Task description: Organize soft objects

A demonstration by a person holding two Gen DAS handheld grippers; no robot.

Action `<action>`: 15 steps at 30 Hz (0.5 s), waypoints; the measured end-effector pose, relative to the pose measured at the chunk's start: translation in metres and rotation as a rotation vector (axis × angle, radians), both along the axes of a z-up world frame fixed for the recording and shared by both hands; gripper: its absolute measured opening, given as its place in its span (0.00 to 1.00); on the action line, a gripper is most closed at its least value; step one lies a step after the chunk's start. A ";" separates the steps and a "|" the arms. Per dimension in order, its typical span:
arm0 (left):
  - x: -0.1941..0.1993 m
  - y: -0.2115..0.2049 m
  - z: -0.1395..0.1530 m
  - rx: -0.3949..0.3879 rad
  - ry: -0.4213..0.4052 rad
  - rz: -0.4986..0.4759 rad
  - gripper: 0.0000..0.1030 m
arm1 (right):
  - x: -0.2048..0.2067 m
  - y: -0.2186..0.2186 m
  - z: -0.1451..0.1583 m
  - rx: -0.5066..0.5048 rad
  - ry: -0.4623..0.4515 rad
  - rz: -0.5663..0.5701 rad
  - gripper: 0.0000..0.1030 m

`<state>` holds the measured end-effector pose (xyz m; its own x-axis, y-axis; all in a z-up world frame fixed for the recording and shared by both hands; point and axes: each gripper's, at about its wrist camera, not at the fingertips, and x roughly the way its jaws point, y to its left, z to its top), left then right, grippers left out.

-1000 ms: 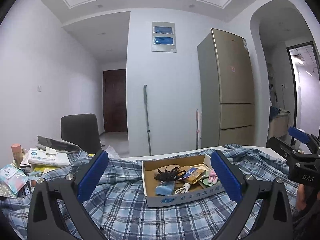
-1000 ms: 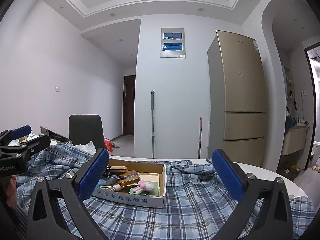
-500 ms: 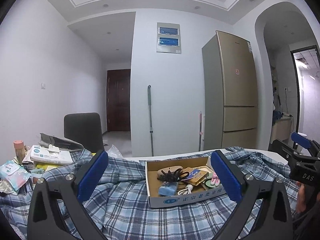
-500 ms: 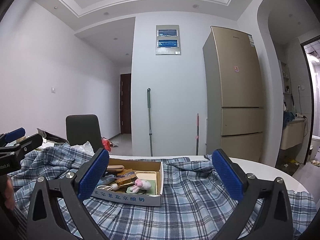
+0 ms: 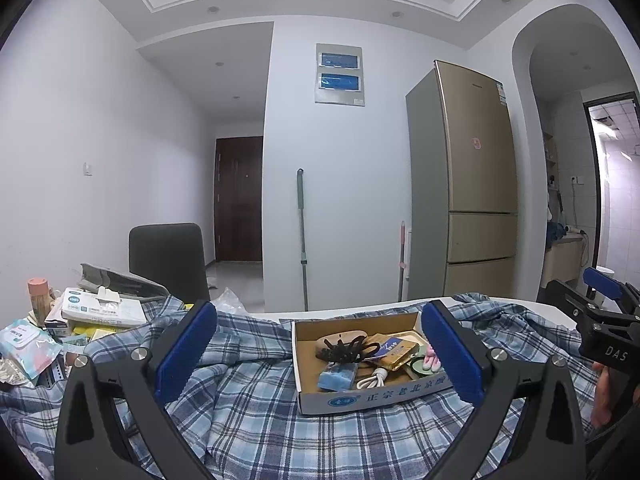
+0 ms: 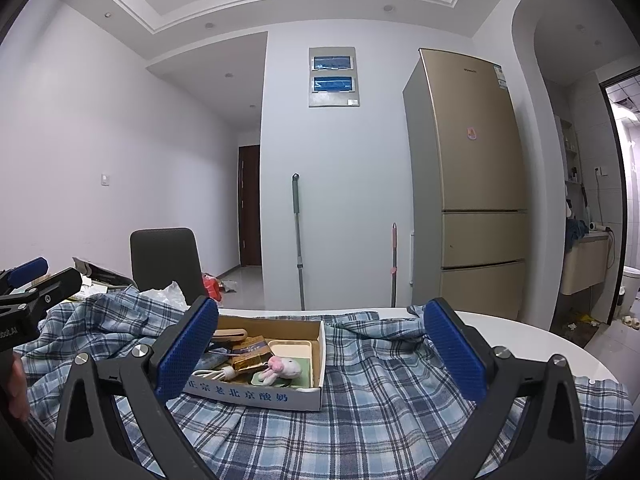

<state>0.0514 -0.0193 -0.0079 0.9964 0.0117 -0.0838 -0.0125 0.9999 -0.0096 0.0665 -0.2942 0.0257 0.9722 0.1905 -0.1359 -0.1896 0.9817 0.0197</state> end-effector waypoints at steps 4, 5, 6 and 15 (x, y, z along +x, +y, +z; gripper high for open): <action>0.000 0.000 0.000 0.000 0.001 0.000 1.00 | 0.000 0.000 -0.001 0.000 0.003 0.000 1.00; 0.000 0.000 0.000 0.001 0.001 0.000 1.00 | 0.001 0.000 -0.001 0.000 0.004 -0.001 1.00; 0.000 0.000 0.000 0.000 0.001 0.001 1.00 | 0.000 0.000 -0.001 0.000 0.004 -0.001 1.00; 0.001 0.001 -0.001 0.002 0.004 0.005 1.00 | 0.000 0.001 0.000 0.000 0.001 -0.004 1.00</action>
<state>0.0525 -0.0184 -0.0085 0.9960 0.0167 -0.0879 -0.0175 0.9998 -0.0079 0.0667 -0.2934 0.0258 0.9728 0.1866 -0.1370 -0.1856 0.9824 0.0195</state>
